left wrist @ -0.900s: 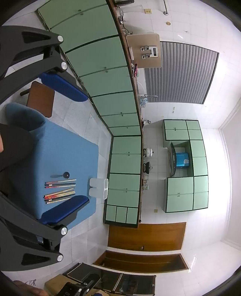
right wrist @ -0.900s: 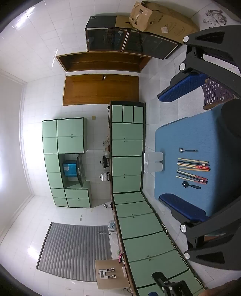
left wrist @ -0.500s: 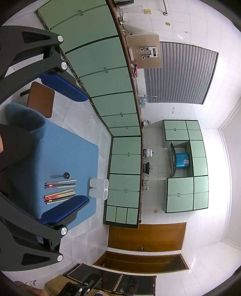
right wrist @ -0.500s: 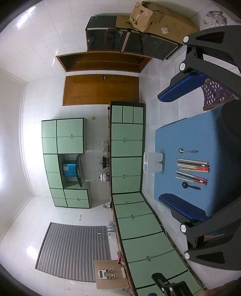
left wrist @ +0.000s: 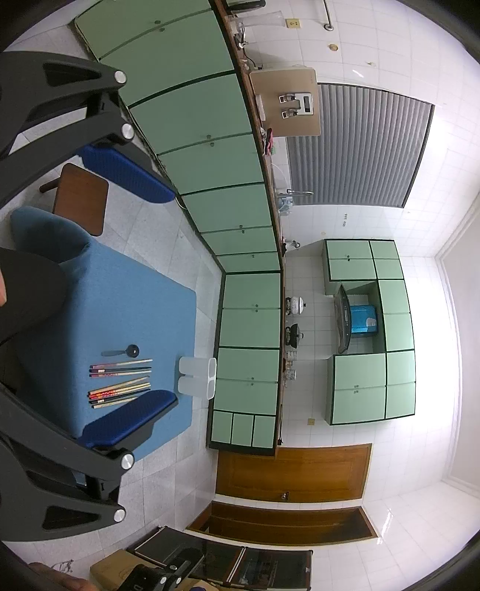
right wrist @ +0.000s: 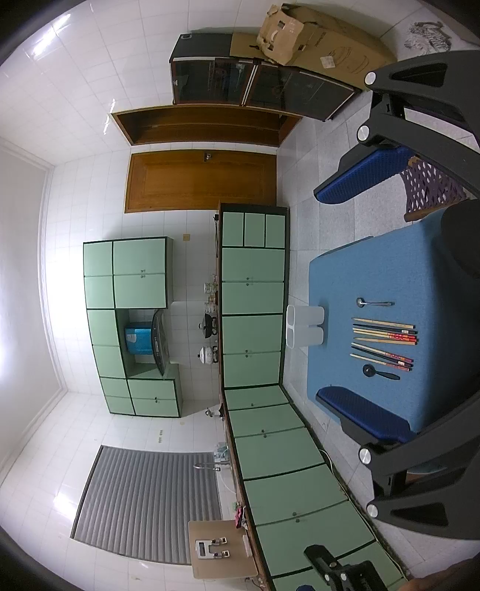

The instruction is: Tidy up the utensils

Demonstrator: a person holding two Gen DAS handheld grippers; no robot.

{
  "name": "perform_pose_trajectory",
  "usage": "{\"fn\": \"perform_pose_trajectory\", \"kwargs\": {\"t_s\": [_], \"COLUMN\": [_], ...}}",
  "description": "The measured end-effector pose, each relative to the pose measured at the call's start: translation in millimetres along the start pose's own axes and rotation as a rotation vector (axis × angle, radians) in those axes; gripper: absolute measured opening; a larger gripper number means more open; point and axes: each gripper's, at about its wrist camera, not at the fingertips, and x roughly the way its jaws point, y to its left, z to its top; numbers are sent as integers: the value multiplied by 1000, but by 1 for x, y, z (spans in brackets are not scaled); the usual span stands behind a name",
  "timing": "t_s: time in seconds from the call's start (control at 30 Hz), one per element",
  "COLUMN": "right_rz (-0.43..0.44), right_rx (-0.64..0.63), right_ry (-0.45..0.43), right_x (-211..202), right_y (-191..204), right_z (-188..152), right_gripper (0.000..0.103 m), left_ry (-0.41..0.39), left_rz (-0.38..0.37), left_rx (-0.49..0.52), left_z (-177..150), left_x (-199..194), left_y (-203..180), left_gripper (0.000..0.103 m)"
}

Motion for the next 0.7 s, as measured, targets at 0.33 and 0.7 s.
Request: {"fn": "perform_pose_trajectory", "kwargs": {"t_s": [0.33,0.7], "right_rz": [-4,-3], "right_rx": [2,3], "right_ry": [3,1], "right_x": [1,1], "right_y": [7,6], "right_z": [5,5], "right_gripper": [97,97], "left_ry": [-1,-1], "left_rz": [1,0], "left_rx": [-1,1], "left_z": [-1,-1], "left_x": [0,0], "left_y": [2,1], "left_gripper": [98,98]}}
